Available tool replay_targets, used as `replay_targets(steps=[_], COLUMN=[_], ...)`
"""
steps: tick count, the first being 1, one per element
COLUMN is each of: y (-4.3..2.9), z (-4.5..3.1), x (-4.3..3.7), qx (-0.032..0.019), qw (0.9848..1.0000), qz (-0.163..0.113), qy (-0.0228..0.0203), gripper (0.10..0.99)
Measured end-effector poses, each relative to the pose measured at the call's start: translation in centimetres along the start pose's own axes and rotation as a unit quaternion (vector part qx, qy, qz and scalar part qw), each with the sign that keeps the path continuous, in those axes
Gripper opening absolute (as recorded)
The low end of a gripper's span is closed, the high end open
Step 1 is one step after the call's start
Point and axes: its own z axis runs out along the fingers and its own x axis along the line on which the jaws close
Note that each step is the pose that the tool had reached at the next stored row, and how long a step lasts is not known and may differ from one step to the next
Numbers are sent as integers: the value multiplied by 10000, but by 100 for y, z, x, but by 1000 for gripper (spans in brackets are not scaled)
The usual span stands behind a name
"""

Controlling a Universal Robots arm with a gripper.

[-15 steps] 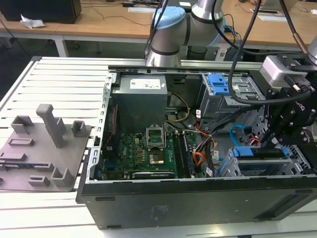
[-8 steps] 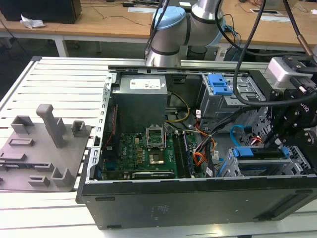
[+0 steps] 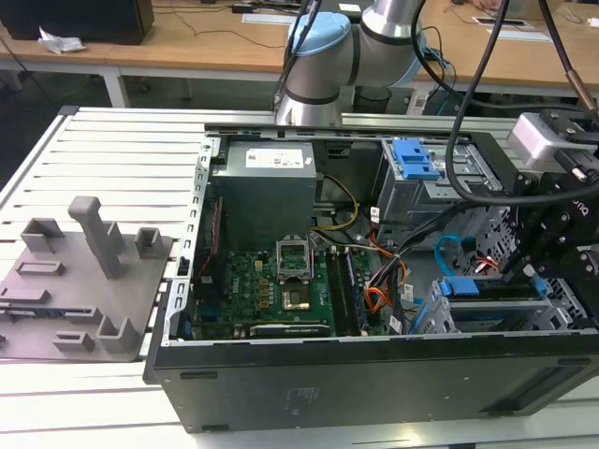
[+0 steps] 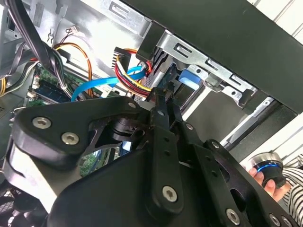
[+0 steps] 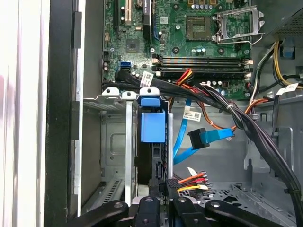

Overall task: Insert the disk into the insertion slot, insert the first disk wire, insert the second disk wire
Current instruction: 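Insert the first disk wire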

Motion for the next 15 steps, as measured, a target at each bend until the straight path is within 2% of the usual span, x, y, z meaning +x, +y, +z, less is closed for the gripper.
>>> replay_targets(steps=[9,11,12,15], y=[-3,-3,-3,-2], z=[30,33,32,10], x=[6,6,6,7], qx=[-2,-3,-2,-2], qw=[10000,10000,10000,10000], qz=[0,0,0,0], qy=[-1,-2,-1,2], gripper=[173,184,251,251])
